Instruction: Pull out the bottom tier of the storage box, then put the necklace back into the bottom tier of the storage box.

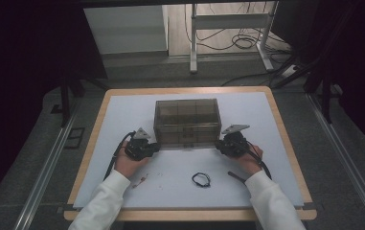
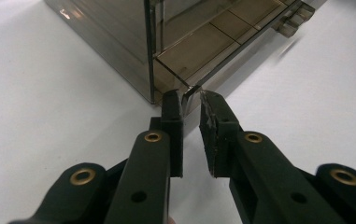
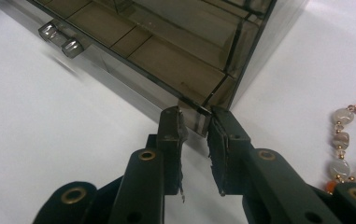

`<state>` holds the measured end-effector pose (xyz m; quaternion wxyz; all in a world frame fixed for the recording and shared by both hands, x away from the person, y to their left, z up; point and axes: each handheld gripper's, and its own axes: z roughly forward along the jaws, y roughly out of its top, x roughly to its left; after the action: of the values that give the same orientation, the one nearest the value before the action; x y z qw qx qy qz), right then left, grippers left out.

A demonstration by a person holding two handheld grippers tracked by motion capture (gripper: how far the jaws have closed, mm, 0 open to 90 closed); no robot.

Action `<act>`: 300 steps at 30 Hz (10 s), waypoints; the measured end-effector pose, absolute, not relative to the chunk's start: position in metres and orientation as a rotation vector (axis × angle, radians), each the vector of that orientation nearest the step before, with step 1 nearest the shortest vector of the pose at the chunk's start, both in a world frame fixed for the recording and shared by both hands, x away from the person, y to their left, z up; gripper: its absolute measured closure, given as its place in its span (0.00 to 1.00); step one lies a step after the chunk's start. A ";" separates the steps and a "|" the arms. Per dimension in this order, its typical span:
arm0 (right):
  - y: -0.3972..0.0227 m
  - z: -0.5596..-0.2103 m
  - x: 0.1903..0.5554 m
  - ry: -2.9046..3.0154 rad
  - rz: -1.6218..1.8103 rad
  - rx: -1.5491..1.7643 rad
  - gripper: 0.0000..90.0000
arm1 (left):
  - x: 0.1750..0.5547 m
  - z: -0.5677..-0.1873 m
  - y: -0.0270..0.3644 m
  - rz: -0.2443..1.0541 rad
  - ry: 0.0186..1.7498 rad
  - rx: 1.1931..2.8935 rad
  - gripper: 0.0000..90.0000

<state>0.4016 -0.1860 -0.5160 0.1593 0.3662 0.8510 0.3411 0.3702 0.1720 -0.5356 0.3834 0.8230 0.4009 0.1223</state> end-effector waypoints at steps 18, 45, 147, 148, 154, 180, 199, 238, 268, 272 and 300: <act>-0.189 -0.515 0.393 2.445 0.957 1.027 0.88 | 0.364 -0.536 0.172 0.308 1.011 2.114 0.90; -0.190 -0.512 0.379 2.467 0.965 0.969 0.88 | 0.354 -0.534 0.175 0.289 1.000 2.114 0.90; -0.210 -0.500 0.300 2.385 1.228 1.106 0.35 | 0.278 -0.499 0.218 0.403 1.001 2.097 0.36; -0.211 -0.500 0.299 2.383 1.229 1.110 0.35 | 0.277 -0.499 0.219 0.404 1.001 2.098 0.36; -0.214 -0.499 0.299 2.370 1.228 1.117 0.35 | 0.269 -0.499 0.228 0.398 1.031 2.092 0.37; -0.217 -0.505 0.300 2.361 1.194 1.136 0.35 | 0.247 -0.514 0.237 0.299 1.078 2.166 0.48; -0.218 -0.507 0.301 2.362 1.171 1.136 0.35 | 0.239 -0.527 0.227 0.243 1.079 2.270 0.68; -0.221 -0.508 0.302 2.350 1.166 1.147 0.35 | 0.247 -0.522 0.227 0.251 1.058 2.271 0.99; -0.225 -0.508 0.303 2.330 1.168 1.162 0.35 | 0.270 -0.466 0.232 0.237 0.983 2.204 0.99; -0.225 -0.509 0.304 2.333 1.165 1.163 0.35 | 0.272 -0.460 0.233 0.245 0.984 2.197 0.99; -0.226 -0.510 0.305 2.329 1.158 1.177 0.34 | 0.284 -0.443 0.234 0.267 0.974 2.169 0.99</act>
<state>0.3047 -0.2264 -0.5101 0.1425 0.4081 0.8074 0.4015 0.2840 0.2335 -0.4435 0.3659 0.8437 0.3789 0.1040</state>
